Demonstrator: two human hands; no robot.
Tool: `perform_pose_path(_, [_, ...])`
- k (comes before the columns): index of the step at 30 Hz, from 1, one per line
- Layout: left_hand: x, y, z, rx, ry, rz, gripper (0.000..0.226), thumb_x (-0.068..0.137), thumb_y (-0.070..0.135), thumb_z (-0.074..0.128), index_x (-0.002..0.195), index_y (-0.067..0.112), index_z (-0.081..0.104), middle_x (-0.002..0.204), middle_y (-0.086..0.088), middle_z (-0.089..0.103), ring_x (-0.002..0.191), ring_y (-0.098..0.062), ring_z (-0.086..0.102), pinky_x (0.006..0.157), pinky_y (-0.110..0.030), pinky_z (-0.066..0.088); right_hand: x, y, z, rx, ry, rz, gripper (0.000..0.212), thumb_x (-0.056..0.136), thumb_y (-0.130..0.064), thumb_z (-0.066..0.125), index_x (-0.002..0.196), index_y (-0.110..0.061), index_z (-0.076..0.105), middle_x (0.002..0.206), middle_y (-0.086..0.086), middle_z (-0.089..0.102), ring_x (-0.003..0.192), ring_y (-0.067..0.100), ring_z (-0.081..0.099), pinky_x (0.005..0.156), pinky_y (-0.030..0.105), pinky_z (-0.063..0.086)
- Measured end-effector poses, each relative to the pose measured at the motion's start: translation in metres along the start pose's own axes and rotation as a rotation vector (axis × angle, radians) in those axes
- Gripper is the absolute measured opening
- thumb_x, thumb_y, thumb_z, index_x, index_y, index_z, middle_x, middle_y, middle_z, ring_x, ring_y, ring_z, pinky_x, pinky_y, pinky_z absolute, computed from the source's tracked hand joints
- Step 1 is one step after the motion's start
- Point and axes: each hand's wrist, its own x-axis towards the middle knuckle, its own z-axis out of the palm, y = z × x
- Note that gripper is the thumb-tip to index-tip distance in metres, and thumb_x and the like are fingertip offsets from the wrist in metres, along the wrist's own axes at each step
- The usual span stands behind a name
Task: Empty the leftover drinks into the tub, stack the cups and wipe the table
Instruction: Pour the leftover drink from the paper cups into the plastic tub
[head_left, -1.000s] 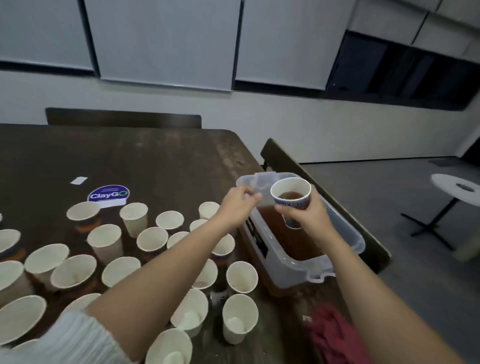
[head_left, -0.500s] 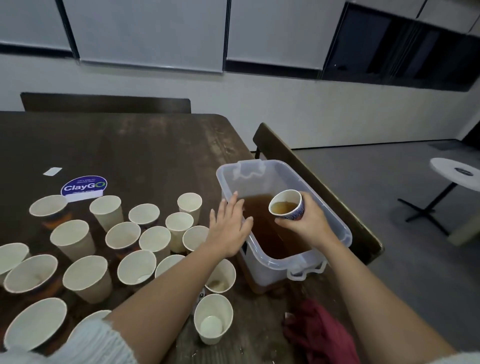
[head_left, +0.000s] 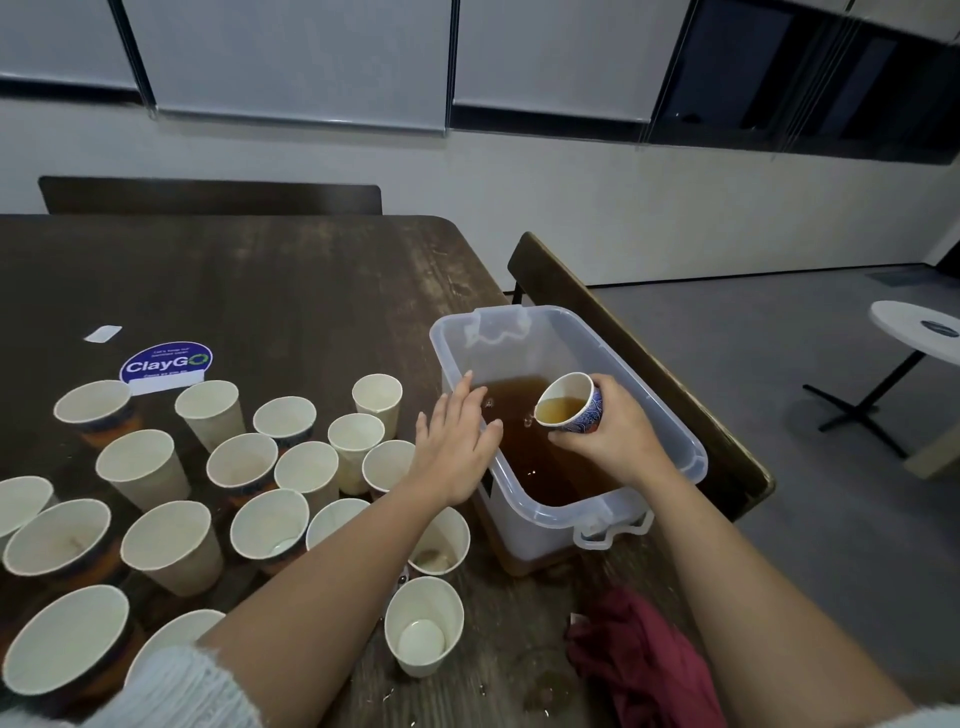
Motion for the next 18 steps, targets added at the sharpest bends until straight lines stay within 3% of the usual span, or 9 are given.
perform_pose_path(18, [0.0004,-0.0012,0.0049,-0.037,0.026,-0.005,0.048,0.103,0.036,0.027,0.150,0.024,0.022,0.161,0.010,-0.001,0.148,-0.019,0.004,0.118,-0.053,0.000,0.0004,-0.0021,0.0017,-0.120,-0.032,0.007,0.082,0.067,-0.039,0.087,0.134,-0.022,0.043,0.131,0.002,0.053,0.120,0.022,0.052,0.100,0.047,0.048])
